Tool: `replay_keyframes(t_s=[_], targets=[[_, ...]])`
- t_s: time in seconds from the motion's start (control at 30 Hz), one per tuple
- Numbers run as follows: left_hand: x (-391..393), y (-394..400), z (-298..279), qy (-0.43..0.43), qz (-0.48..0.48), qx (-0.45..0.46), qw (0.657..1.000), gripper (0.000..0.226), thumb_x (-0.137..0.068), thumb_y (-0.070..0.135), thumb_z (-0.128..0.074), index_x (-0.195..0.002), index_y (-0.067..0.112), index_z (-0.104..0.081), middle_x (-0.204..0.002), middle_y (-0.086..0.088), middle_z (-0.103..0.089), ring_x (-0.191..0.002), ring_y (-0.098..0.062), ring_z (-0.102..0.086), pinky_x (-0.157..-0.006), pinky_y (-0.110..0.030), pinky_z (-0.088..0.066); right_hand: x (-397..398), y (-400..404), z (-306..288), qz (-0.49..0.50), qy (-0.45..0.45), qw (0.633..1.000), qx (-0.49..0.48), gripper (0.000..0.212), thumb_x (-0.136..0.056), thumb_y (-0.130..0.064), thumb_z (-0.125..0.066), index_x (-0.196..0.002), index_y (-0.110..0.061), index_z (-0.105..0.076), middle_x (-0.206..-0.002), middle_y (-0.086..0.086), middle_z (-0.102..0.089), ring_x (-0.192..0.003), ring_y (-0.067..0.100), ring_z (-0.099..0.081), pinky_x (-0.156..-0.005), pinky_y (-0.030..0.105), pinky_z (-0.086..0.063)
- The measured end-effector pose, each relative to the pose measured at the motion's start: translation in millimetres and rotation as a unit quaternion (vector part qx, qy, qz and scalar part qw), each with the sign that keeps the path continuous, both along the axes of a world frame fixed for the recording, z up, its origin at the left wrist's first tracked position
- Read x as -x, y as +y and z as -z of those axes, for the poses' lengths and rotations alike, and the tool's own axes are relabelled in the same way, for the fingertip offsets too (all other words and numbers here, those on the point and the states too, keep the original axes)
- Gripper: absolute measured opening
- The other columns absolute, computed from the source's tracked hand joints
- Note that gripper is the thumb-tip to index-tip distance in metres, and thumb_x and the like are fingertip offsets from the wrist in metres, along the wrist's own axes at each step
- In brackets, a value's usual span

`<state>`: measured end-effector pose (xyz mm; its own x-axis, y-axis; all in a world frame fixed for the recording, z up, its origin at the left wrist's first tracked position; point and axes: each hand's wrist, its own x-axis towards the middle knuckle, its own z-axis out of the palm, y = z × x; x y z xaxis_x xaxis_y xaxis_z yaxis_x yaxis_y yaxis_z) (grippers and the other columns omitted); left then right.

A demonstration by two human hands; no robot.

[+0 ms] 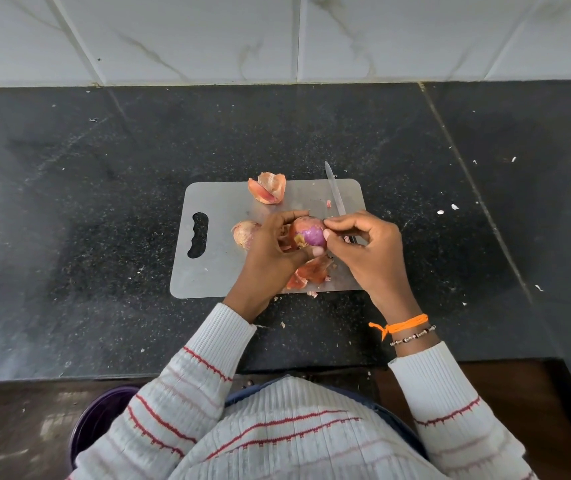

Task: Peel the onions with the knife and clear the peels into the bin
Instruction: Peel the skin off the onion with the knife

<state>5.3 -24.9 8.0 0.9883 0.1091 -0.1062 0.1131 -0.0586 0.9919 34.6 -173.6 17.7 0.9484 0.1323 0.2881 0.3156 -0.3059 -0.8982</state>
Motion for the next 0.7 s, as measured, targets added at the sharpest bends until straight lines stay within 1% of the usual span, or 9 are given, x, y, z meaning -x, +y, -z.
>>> replay_keyframes(t_s=[0.1,0.2,0.3,0.37,0.47,0.53,0.6,0.63,0.7], targets=[[0.0,-0.1,0.8,-0.001,-0.001,-0.010,1.000,0.053,-0.071,0.007,-0.078,-0.118,0.014,-0.055,-0.115,-0.007,-0.063,-0.106,-0.020,-0.062,-0.093,-0.043,-0.052,-0.8,0.7,1.4,0.008,-0.027,0.999,0.023,0.013,-0.073,0.000,-0.074,-0.085,-0.006,-0.072,-0.083,-0.001,-0.068,-0.080,0.004,-0.065,-0.073,0.014,-0.051],[0.2,0.0,1.1,0.000,-0.001,-0.021,1.000,0.054,-0.070,0.007,-0.079,-0.118,0.012,-0.055,-0.115,-0.008,-0.063,-0.105,-0.019,-0.063,-0.094,-0.041,-0.052,-1.1,1.6,4.3,0.017,-0.051,0.997,0.053,0.012,-0.072,0.004,-0.072,-0.082,-0.003,-0.072,-0.080,0.000,-0.067,-0.076,-0.002,-0.062,-0.070,0.010,-0.049],[0.3,-2.3,-0.5,0.002,0.000,-0.021,1.000,0.055,-0.069,0.009,-0.080,-0.119,0.011,-0.055,-0.114,-0.007,-0.063,-0.103,-0.017,-0.063,-0.093,-0.038,-0.053,-2.3,-1.4,6.5,0.042,-0.035,0.997,0.059,0.014,-0.073,0.005,-0.069,-0.081,-0.005,-0.072,-0.077,-0.001,-0.068,-0.073,-0.003,-0.062,-0.067,0.009,-0.049],[-0.1,-2.7,-0.7,0.008,-0.007,-0.021,1.000,0.054,-0.069,0.009,-0.080,-0.117,0.013,-0.056,-0.112,-0.006,-0.064,-0.102,-0.017,-0.064,-0.091,-0.038,-0.053,-1.5,-3.0,5.7,0.045,0.009,0.998,0.033,0.014,-0.077,0.002,-0.068,-0.085,-0.009,-0.073,-0.078,-0.005,-0.068,-0.075,0.000,-0.064,-0.069,0.012,-0.050],[-0.8,-2.2,-2.0,0.020,-0.021,0.002,1.000,0.054,-0.068,0.010,-0.081,-0.116,0.013,-0.057,-0.110,-0.005,-0.066,-0.101,-0.019,-0.065,-0.090,-0.042,-0.054,1.8,-3.1,2.2,0.028,0.071,0.997,-0.027,0.014,-0.084,-0.004,-0.065,-0.090,-0.015,-0.072,-0.085,-0.004,-0.071,-0.084,0.007,-0.068,-0.075,0.019,-0.054],[-1.3,-1.9,-3.5,0.025,-0.026,-0.001,0.999,0.055,-0.067,0.012,-0.082,-0.116,0.013,-0.057,-0.109,-0.004,-0.066,-0.100,-0.018,-0.065,-0.089,-0.040,-0.054,3.8,-1.4,0.0,0.024,0.069,0.997,-0.033,0.016,-0.084,-0.003,-0.065,-0.089,-0.018,-0.071,-0.085,-0.008,-0.070,-0.085,0.004,-0.067,-0.076,0.017,-0.053],[-1.4,-2.6,-4.9,0.031,-0.027,0.007,0.999,0.057,-0.065,0.013,-0.082,-0.116,0.013,-0.056,-0.108,-0.004,-0.065,-0.100,-0.018,-0.065,-0.089,-0.039,-0.055,5.0,-0.2,-1.2,0.042,0.048,0.998,-0.023,0.019,-0.081,0.002,-0.064,-0.084,-0.016,-0.070,-0.081,-0.011,-0.068,-0.082,0.003,-0.065,-0.074,0.015,-0.052],[-1.2,-3.2,-4.7,0.036,-0.026,0.018,0.999,0.058,-0.063,0.014,-0.083,-0.115,0.014,-0.057,-0.109,-0.006,-0.065,-0.100,-0.020,-0.065,-0.089,-0.041,-0.055,5.1,0.0,-1.4,0.057,0.040,0.997,-0.026,0.018,-0.079,0.003,-0.063,-0.080,-0.014,-0.069,-0.078,-0.010,-0.067,-0.079,0.005,-0.065,-0.072,0.017,-0.052],[-0.4,-4.0,-4.7,0.048,-0.025,0.039,0.998,0.059,-0.061,0.016,-0.083,-0.114,0.015,-0.057,-0.111,-0.009,-0.065,-0.101,-0.023,-0.065,-0.089,-0.043,-0.054,4.4,0.2,-0.3,0.080,0.033,0.996,-0.035,0.011,-0.078,-0.001,-0.058,-0.073,-0.009,-0.064,-0.070,-0.004,-0.063,-0.070,0.015,-0.061,-0.066,0.026,-0.052]])
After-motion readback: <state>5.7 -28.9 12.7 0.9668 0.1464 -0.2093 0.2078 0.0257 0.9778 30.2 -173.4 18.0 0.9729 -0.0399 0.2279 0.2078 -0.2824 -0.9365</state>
